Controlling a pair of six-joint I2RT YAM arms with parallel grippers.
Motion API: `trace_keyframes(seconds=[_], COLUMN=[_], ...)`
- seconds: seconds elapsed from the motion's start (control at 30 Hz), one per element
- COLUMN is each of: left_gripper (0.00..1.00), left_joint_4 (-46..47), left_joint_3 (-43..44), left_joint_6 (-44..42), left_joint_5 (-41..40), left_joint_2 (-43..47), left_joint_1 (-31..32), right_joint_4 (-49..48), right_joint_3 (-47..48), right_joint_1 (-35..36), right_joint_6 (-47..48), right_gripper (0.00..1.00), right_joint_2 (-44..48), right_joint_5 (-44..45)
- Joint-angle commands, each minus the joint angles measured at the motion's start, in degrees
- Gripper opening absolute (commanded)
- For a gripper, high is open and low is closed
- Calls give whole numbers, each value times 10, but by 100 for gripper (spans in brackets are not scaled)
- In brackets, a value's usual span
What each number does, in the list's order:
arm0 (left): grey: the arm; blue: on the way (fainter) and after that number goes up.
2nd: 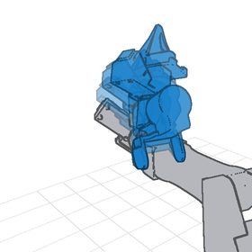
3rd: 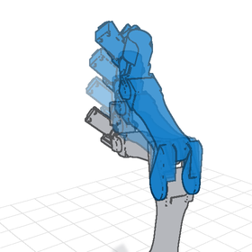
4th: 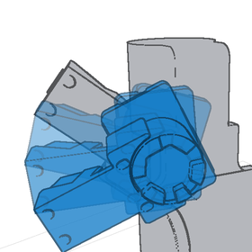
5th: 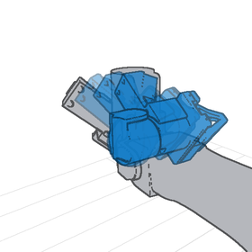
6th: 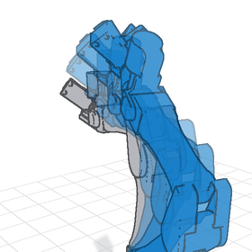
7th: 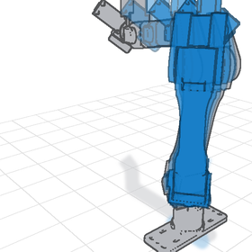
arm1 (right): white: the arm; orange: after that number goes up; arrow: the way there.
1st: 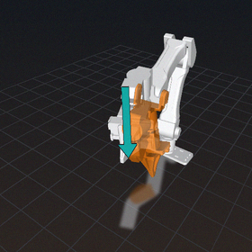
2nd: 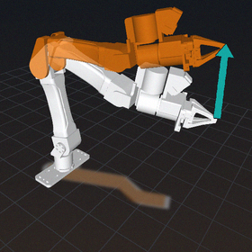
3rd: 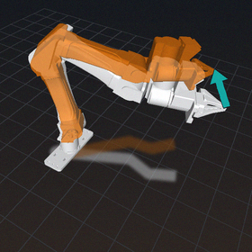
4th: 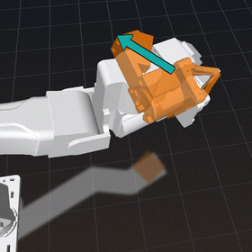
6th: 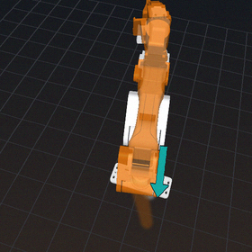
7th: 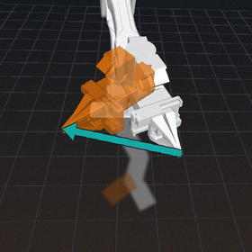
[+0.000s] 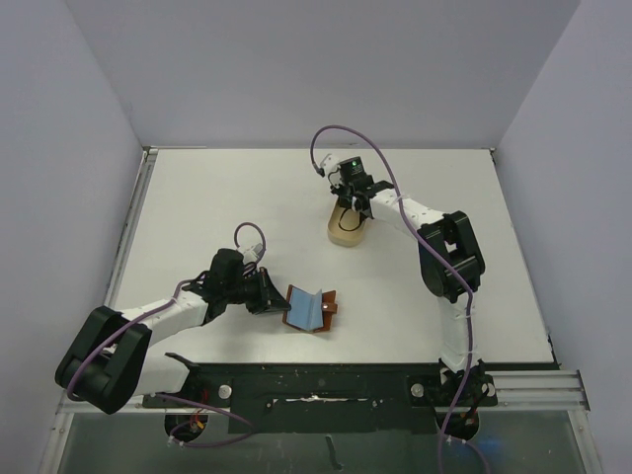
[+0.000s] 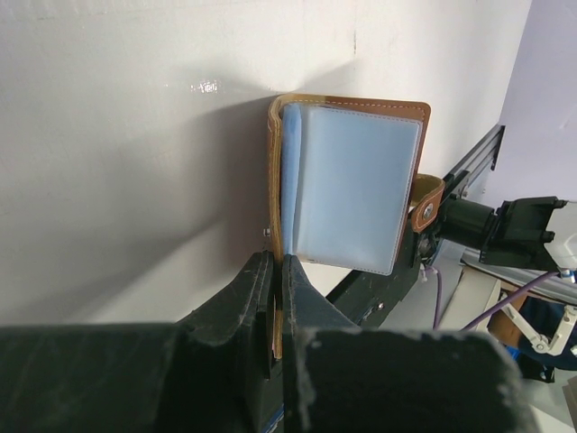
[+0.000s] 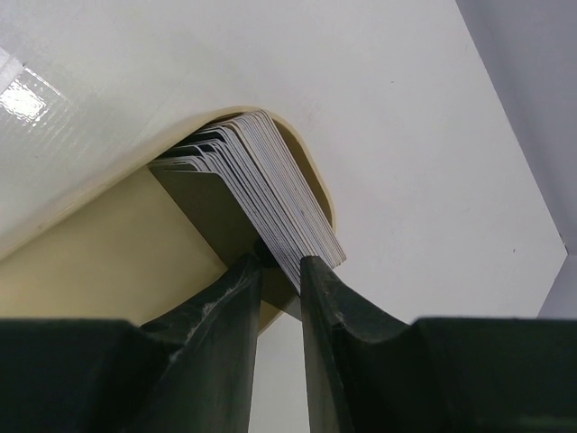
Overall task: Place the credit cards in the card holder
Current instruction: Pick up the credit card from the storage box.
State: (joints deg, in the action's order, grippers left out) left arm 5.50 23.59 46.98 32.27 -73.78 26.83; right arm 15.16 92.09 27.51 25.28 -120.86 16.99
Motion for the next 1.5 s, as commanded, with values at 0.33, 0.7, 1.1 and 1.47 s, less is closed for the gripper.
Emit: trace_keyframes(seconds=[0.33,0.7,1.1,1.47], left_gripper=[0,0,0,0], left_joint_4=[42,48,98,117], left_joint_3=[3,7,-1,-9], left_joint_6=[4,28,76,86], left_joint_5=[17,-2,-11,-52], left_joint_2=[0,-1,4,-10], left_joint_1=[-3,-3,-3,1], right_joint_4=[59,112,220,129], right_joint_3=[6,-23,-73,-234], right_joint_1=[12,51,106,162], right_joint_6=[-34,-171,-531,-775], right_gripper=[10,0,0,4], right_joint_2=[89,183,291,393], right_joint_5=[-58,-71,-63,-137])
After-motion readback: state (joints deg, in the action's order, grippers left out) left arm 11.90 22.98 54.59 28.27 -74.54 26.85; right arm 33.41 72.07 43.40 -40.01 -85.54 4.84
